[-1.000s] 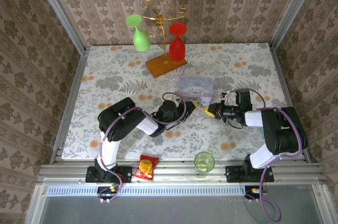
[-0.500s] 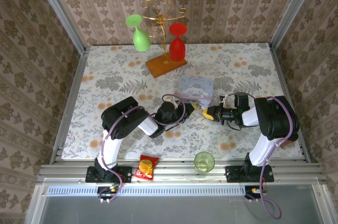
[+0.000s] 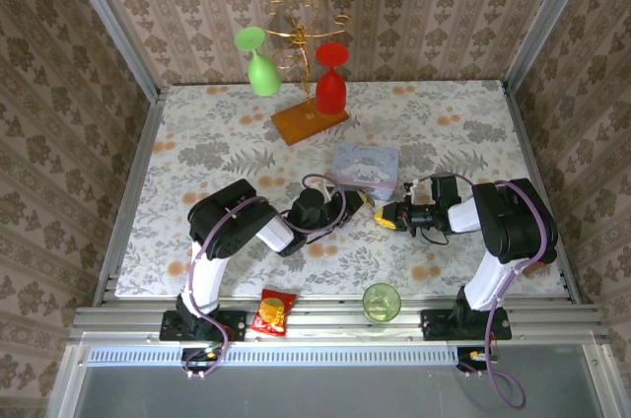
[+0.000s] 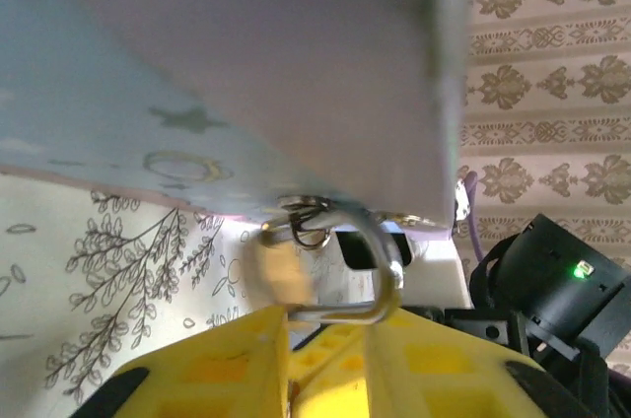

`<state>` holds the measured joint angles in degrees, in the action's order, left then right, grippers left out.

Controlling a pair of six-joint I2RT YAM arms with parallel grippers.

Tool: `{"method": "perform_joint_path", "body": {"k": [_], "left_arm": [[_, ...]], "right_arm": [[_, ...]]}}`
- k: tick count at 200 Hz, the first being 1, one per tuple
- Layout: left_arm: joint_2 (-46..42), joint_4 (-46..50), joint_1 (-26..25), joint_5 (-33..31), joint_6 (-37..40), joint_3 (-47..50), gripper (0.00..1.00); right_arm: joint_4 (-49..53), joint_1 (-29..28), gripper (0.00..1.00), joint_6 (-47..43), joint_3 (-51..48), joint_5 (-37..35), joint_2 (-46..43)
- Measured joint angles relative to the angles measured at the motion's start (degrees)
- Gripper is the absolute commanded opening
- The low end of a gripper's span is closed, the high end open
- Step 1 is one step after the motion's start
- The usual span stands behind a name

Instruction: Unlock the padlock with the key

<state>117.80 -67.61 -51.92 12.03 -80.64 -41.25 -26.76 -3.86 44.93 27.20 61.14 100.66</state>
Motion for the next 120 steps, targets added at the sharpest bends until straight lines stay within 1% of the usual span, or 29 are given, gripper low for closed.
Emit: {"method": "perform_joint_path", "body": {"k": [4, 43, 55, 68, 85, 105, 120], "left_arm": [[-0.04, 0.48, 0.09, -0.04, 0.87, -0.09, 0.38], [-1.29, 5.16, 0.26, -1.33, 3.69, 0.04, 0.44], [-1.70, 5.75, 0.22, -1.53, 4.31, 0.04, 0.48], [-2.75, 7.78, -0.07, -1.84, 5.49, -0.24, 0.53], [-4.81, 12.96, -0.94, -3.28, 8.28, -1.14, 0.58], [-6.69, 18.56, -2.62, -5.97, 10.67, -2.12, 0.60], [-7.19, 19.74, -4.11, -8.98, 11.06, -2.12, 0.60]], "right_arm": [[0.00, -0.09, 0.00, 0.00, 0.00, -0.04, 0.00], [3.15, -0.11, 0.00, -1.38, -0.02, -2.62, -2.19], [5.27, -0.11, 0.00, -1.88, -0.02, -4.15, -3.65], [8.33, -0.07, 0.00, -2.80, -0.02, -6.34, -5.97], [12.24, 0.09, 0.00, -4.00, -0.02, -9.25, -10.01], [17.42, 0.74, 0.00, -5.66, 0.28, -13.20, -15.37], [21.51, 1.07, 0.00, -6.99, 1.11, -17.22, -18.45]]}}
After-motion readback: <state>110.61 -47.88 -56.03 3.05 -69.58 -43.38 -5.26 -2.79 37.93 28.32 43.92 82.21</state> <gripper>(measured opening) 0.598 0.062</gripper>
